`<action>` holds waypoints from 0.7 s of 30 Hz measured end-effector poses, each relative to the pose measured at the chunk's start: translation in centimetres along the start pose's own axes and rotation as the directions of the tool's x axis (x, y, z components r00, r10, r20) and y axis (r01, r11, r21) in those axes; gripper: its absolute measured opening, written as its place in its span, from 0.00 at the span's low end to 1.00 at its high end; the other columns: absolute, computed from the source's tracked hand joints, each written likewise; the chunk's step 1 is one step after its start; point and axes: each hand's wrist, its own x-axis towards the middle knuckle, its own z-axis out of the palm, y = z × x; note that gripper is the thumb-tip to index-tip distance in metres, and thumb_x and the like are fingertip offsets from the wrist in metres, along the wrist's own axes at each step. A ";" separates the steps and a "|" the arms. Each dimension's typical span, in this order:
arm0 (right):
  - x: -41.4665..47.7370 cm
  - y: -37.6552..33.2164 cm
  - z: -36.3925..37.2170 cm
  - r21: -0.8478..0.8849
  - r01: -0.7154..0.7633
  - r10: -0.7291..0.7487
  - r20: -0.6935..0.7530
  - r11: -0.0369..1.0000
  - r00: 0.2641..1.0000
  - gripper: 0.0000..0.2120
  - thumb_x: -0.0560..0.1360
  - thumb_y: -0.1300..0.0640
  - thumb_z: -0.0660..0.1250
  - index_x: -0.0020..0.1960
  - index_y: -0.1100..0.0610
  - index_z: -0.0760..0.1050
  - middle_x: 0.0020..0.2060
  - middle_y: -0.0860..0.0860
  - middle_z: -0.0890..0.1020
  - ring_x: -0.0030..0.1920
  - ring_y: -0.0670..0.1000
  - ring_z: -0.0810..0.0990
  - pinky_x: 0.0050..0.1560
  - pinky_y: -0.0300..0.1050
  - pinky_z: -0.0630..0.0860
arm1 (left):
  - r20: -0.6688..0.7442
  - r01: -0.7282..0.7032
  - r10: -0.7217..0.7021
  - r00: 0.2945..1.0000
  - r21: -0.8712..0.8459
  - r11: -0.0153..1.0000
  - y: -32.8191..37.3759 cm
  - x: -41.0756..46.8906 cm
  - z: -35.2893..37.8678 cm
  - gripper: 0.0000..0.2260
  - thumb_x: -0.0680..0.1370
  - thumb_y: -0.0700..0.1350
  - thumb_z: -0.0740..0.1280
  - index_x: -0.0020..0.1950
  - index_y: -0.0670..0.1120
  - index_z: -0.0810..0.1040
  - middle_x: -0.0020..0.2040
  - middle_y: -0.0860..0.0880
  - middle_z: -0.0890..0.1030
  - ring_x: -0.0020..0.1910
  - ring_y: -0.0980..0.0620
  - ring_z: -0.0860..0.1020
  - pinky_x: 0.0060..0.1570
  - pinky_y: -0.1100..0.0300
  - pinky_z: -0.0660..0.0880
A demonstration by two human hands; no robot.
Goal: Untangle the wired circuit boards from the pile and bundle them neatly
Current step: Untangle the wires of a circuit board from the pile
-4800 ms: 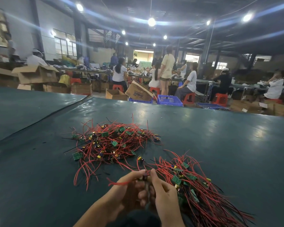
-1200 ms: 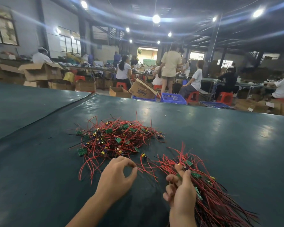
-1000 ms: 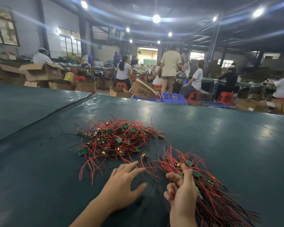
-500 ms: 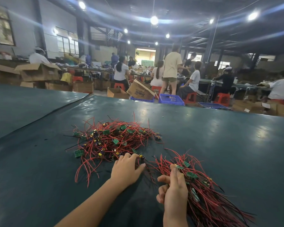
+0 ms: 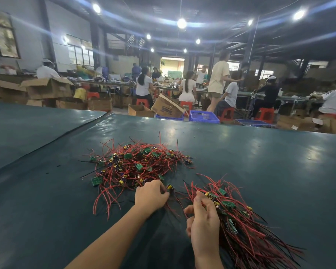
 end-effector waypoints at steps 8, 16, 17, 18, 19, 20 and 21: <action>0.1 0.4 0.0 -0.076 0.050 -0.047 0.033 0.996 0.998 0.11 0.80 0.54 0.62 0.48 0.61 0.77 0.28 0.49 0.76 0.28 0.48 0.68 0.33 0.42 0.64 | -0.579 -0.373 0.069 0.812 -0.426 0.824 0.4 -2.2 -1.8 0.05 0.74 0.45 0.72 0.39 0.52 0.78 0.35 0.56 0.77 0.33 0.57 0.75 0.36 0.58 0.76; -0.9 -0.4 0.6 -0.041 0.057 -0.046 0.242 0.998 0.969 0.17 0.74 0.45 0.63 0.42 0.57 0.84 0.31 0.58 0.79 0.31 0.48 0.72 0.31 0.36 0.68 | -0.681 -0.704 0.464 0.567 -0.107 0.702 -0.3 -7.6 -2.2 0.07 0.75 0.50 0.68 0.46 0.49 0.84 0.40 0.59 0.83 0.32 0.63 0.77 0.33 0.61 0.77; -1.0 -0.4 0.6 -0.043 0.077 -0.062 0.277 0.996 0.959 0.17 0.76 0.46 0.63 0.43 0.57 0.84 0.34 0.62 0.79 0.34 0.50 0.75 0.33 0.34 0.70 | -0.663 -0.715 0.496 0.560 -0.085 0.694 -0.7 -8.1 -1.8 0.07 0.75 0.49 0.68 0.46 0.48 0.84 0.42 0.58 0.84 0.33 0.61 0.79 0.33 0.59 0.77; -0.9 -0.4 0.5 -0.050 0.097 -0.078 0.290 0.994 0.954 0.16 0.76 0.47 0.63 0.43 0.56 0.85 0.35 0.61 0.81 0.36 0.50 0.77 0.36 0.31 0.72 | -0.650 -0.724 0.514 0.560 -0.080 0.686 -0.9 -8.5 -1.6 0.06 0.75 0.49 0.68 0.46 0.48 0.84 0.43 0.58 0.84 0.34 0.60 0.79 0.34 0.58 0.77; -0.8 -0.2 0.5 -0.063 0.111 -0.089 0.283 0.992 0.955 0.15 0.76 0.48 0.63 0.43 0.55 0.85 0.34 0.56 0.83 0.36 0.47 0.80 0.37 0.30 0.72 | -0.643 -0.729 0.522 0.561 -0.083 0.680 -1.1 -8.7 -1.5 0.06 0.75 0.48 0.69 0.47 0.48 0.84 0.45 0.58 0.84 0.35 0.60 0.80 0.34 0.58 0.77; -0.7 -0.1 0.5 -0.086 0.111 -0.085 0.267 0.990 0.960 0.13 0.76 0.50 0.64 0.42 0.54 0.85 0.31 0.50 0.83 0.33 0.42 0.80 0.36 0.29 0.72 | -0.641 -0.729 0.518 0.567 -0.096 0.678 -1.2 -8.9 -1.6 0.05 0.74 0.46 0.69 0.47 0.48 0.84 0.45 0.58 0.84 0.37 0.60 0.81 0.35 0.58 0.77; -0.6 0.1 0.5 -0.115 0.100 -0.069 0.248 0.988 0.966 0.11 0.76 0.52 0.66 0.41 0.53 0.85 0.27 0.45 0.81 0.29 0.40 0.77 0.32 0.29 0.70 | -0.643 -0.721 0.499 0.582 -0.124 0.681 -1.2 -9.1 -1.7 0.05 0.73 0.45 0.70 0.47 0.48 0.84 0.46 0.58 0.84 0.39 0.59 0.81 0.36 0.57 0.78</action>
